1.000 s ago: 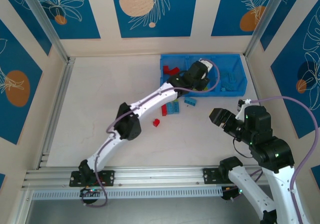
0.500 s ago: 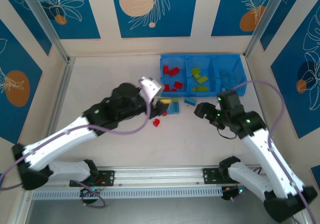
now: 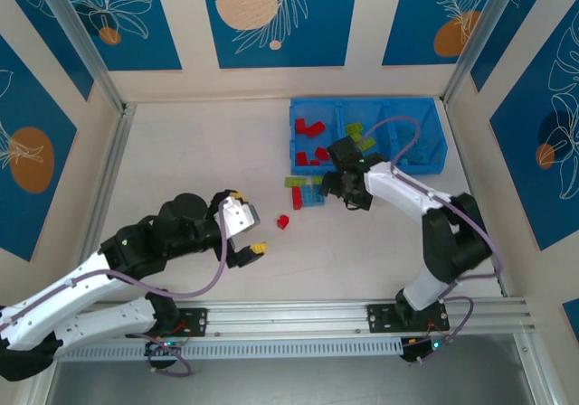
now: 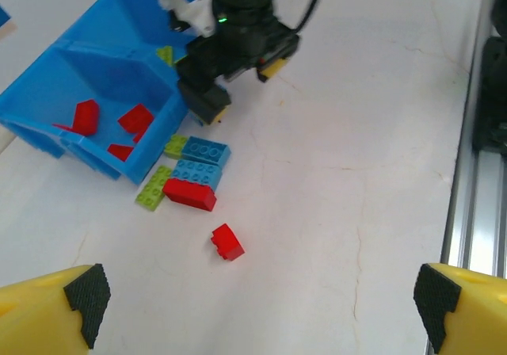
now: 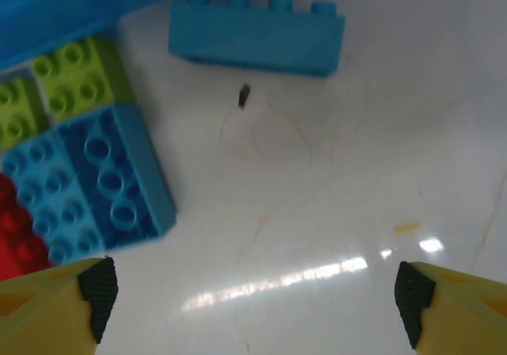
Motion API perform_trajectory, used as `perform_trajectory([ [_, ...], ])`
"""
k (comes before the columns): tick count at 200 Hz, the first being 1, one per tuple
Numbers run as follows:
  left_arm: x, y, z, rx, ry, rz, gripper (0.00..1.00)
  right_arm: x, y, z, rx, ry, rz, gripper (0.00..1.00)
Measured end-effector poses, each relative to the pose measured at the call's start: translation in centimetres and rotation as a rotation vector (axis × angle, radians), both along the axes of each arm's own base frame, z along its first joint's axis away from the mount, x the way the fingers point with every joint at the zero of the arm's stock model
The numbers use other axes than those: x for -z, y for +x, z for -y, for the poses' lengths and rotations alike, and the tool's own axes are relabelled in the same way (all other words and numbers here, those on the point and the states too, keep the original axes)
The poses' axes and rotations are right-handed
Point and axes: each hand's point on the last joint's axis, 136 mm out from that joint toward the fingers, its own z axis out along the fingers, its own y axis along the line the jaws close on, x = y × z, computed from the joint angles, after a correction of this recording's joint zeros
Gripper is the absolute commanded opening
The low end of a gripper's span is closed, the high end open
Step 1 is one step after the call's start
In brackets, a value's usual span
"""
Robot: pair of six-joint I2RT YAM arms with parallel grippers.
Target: Sort the legos into containers by color
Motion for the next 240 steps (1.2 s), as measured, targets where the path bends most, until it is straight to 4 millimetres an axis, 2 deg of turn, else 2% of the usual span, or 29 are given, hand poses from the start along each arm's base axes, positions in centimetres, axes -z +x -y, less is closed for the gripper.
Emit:
perform_trajectory([
  [36,2.1,-0.2,-0.2,0.018,0.070,-0.018,1.00,1.9,3.3,1.0,0.035,-0.052,0.024,0.93],
  [74,2.0,-0.2,-0.4,0.020,0.075,0.002,1.00,3.8,5.2,2.0,0.056,-0.065,0.038,0.90],
  [117,2.0,-0.1,-0.6,0.015,0.075,0.011,1.00,5.3,6.1,1.6,0.043,-0.049,0.037,0.79],
  [157,2.2,-0.1,-0.7,0.012,0.078,0.008,1.00,5.3,6.5,1.4,0.043,-0.037,0.058,0.68],
  [175,2.2,0.0,-0.7,0.010,0.079,0.008,1.00,5.1,6.1,1.5,0.043,-0.028,0.077,0.65],
  [204,2.2,0.0,-0.8,0.007,0.079,0.009,1.00,3.9,2.9,2.3,0.051,-0.016,0.093,0.60],
  [222,2.3,0.1,-0.8,0.002,0.079,0.009,1.00,1.4,0.9,2.8,0.061,0.011,0.152,0.59],
  [240,2.4,0.3,-0.9,-0.005,0.082,0.007,1.00,-2.8,0.1,3.4,0.086,0.065,0.269,0.57],
])
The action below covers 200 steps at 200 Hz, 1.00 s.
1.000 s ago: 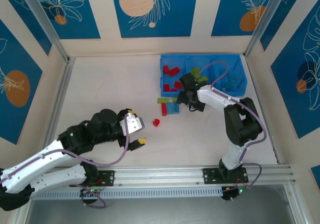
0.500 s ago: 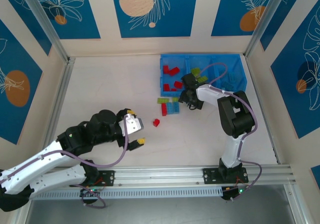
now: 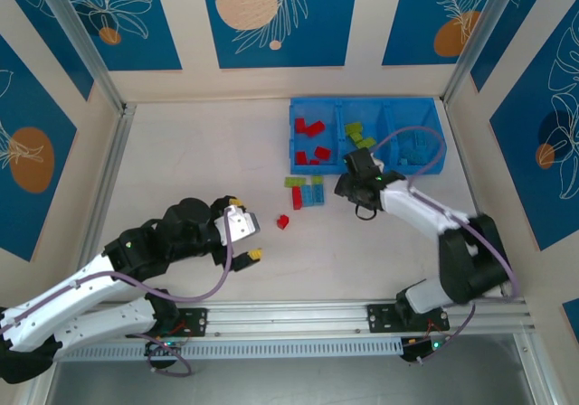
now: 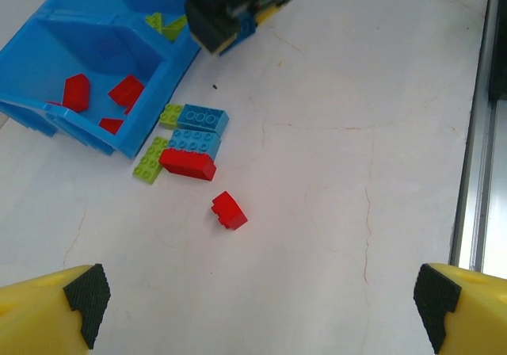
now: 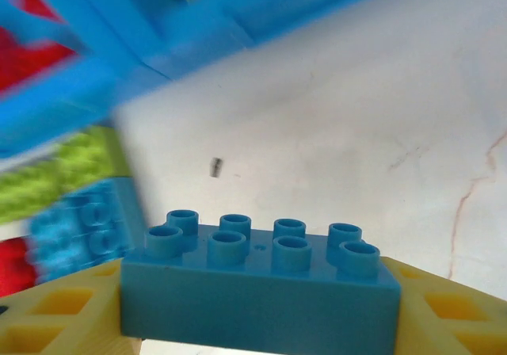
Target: Sort the legos into containers by color
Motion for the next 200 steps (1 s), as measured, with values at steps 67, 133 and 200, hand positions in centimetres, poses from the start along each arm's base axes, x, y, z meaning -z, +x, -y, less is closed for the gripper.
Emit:
perform_trajectory([
  [67,0.3,0.7,-0.3,-0.027,0.008,-0.010,1.00,-8.3,7.6,14.4,0.394,0.176,0.217,0.54],
  [133,0.4,0.8,-0.4,-0.031,0.008,-0.011,1.00,-6.3,16.2,18.3,0.439,0.232,0.071,0.92],
  [200,0.6,0.7,-0.2,-0.022,0.011,-0.022,1.00,-8.7,7.5,14.0,0.350,0.280,0.102,0.92],
])
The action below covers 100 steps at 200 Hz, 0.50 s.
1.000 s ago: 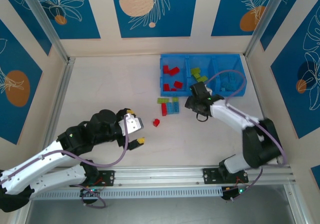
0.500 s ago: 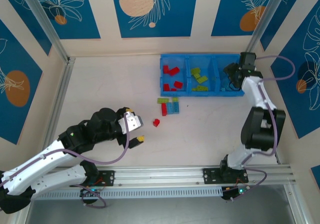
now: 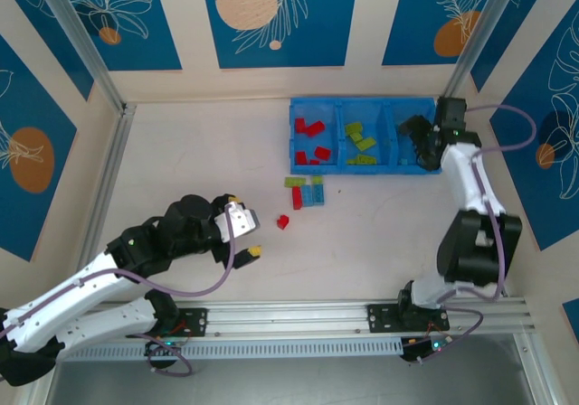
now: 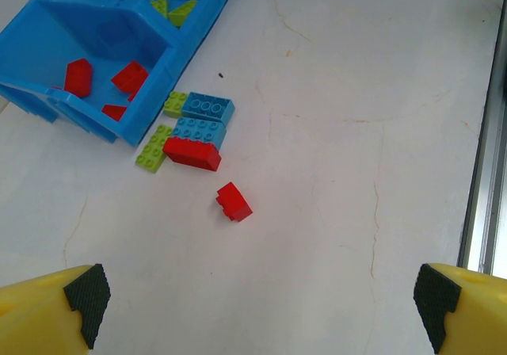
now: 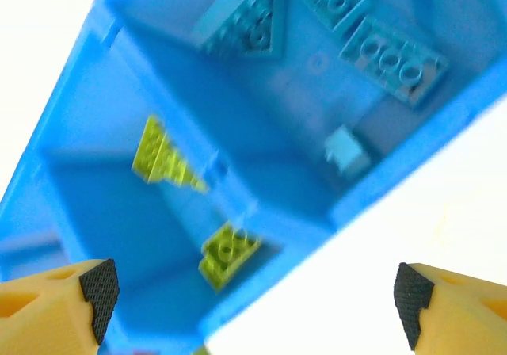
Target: Sort the legos into containers by color
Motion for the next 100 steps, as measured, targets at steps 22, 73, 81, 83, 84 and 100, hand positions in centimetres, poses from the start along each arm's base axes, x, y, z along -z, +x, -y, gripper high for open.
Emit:
perform_trajectory([
  [22,0.4,0.0,0.2,0.007,0.006,-0.016,1.00,-1.5,-4.1,-6.8,-0.196,-0.003,0.094,0.90],
  [73,0.5,0.3,0.1,0.001,-0.001,-0.034,1.00,1.7,-10.5,-22.0,-0.757,-0.116,0.027,0.87],
  [81,0.5,0.4,0.0,-0.001,-0.003,-0.036,1.00,3.2,-10.9,-23.0,-0.800,-0.155,-0.025,0.84],
  [83,0.5,0.4,0.0,-0.001,-0.003,-0.036,1.00,3.5,-11.0,-23.2,-0.808,-0.162,-0.035,0.83],
  [84,0.5,0.4,0.0,-0.001,-0.004,-0.037,1.00,3.8,-11.0,-23.3,-0.810,-0.167,-0.043,0.83],
  [100,0.5,0.4,0.0,0.000,-0.007,-0.041,1.00,6.6,-11.0,-23.7,-0.835,-0.226,-0.133,0.78],
])
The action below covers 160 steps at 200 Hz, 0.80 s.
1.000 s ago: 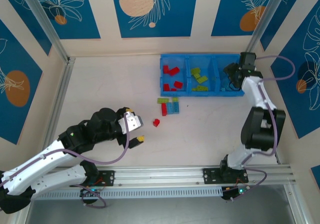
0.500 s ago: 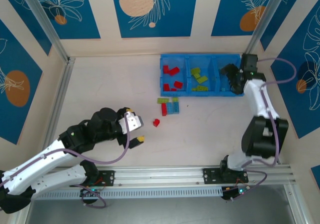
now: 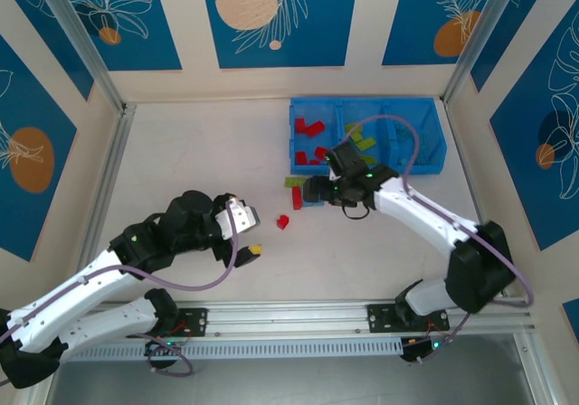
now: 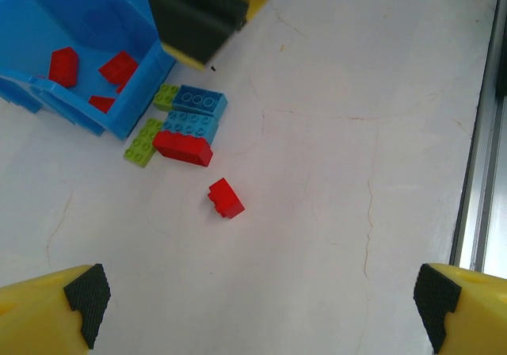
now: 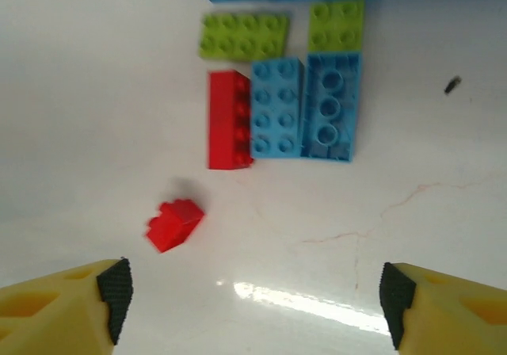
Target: Sort the legos into containers by color
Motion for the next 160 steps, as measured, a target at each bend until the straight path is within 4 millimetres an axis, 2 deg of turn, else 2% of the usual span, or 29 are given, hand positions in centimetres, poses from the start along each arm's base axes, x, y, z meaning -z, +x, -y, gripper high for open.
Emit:
perform_trajectory([
  [14,0.0,0.0,0.0,0.000,-0.001,-0.002,1.00,2.1,0.5,0.4,0.002,-0.067,-0.031,0.76],
  [30,0.0,0.0,0.0,0.003,-0.003,-0.003,1.00,4.1,1.4,0.8,0.007,-0.122,-0.057,0.69],
  [49,0.0,0.0,0.0,0.003,-0.002,-0.004,1.00,5.9,3.0,1.3,0.028,-0.155,-0.082,0.62],
  [77,0.2,0.1,0.1,0.001,0.002,-0.007,1.00,8.0,5.0,1.7,0.054,-0.162,-0.106,0.58],
  [117,0.3,0.2,0.2,0.001,0.004,-0.009,1.00,9.4,6.1,1.1,0.055,-0.143,-0.125,0.56],
  [139,0.3,0.2,0.2,0.001,0.005,-0.009,1.00,9.4,6.3,0.8,0.054,-0.127,-0.124,0.56],
  [160,0.3,0.2,0.2,0.001,0.004,-0.009,1.00,9.4,6.4,0.6,0.054,-0.114,-0.120,0.50],
])
